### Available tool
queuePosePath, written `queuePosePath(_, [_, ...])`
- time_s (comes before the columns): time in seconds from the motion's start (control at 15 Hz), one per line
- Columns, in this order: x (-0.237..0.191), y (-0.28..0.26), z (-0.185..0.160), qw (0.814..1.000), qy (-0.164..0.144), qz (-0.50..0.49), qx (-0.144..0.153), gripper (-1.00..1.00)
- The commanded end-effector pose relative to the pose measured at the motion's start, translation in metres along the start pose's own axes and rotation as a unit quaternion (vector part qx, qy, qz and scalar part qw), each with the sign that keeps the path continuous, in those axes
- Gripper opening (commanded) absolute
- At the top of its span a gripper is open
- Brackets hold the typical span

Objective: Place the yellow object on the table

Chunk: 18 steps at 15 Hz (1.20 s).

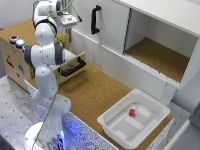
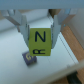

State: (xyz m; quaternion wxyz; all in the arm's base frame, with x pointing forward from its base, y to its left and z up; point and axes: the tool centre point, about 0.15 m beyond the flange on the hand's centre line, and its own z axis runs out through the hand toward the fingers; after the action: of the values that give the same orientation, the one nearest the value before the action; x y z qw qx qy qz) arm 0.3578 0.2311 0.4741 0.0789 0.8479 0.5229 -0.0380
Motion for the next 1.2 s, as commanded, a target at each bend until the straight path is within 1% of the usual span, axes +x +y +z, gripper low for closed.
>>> queuePosePath(0.0, [-0.116, 0.036, 0.036, 0.990, 0.131, 0.054, -0.004, -1.00])
queuePosePath(0.07, [-0.129, 0.052, 0.043, 0.989, 0.122, 0.087, -0.004, -1.00])
queuePosePath(0.2, [-0.151, 0.083, 0.060, 0.982, 0.119, 0.145, 0.009, -1.00])
queuePosePath(0.33, [-0.173, 0.113, 0.074, 0.970, 0.107, 0.217, 0.015, -1.00])
queuePosePath(0.47, [-0.188, 0.139, 0.085, 0.959, 0.091, 0.266, 0.025, -1.00])
queuePosePath(0.53, [-0.193, 0.149, 0.088, 0.955, 0.075, 0.286, 0.024, -1.00])
queuePosePath(0.6, [-0.199, 0.158, 0.096, 0.948, 0.066, 0.309, 0.034, -1.00])
queuePosePath(0.67, [-0.201, 0.163, 0.103, 0.943, 0.053, 0.326, 0.037, -1.00])
queuePosePath(0.73, [-0.203, 0.165, 0.117, 0.936, 0.033, 0.348, 0.036, -1.00])
queuePosePath(0.8, [-0.206, 0.165, 0.132, 0.930, 0.039, 0.364, 0.044, -1.00])
queuePosePath(0.93, [-0.211, 0.165, 0.160, 0.919, 0.038, 0.389, 0.040, -1.00])
queuePosePath(1.0, [-0.216, 0.166, 0.177, 0.915, 0.049, 0.399, 0.040, -1.00])
queuePosePath(1.07, [-0.219, 0.169, 0.197, 0.913, 0.045, 0.403, 0.036, -1.00])
queuePosePath(1.13, [-0.219, 0.169, 0.197, 0.913, 0.045, 0.403, 0.036, -1.00])
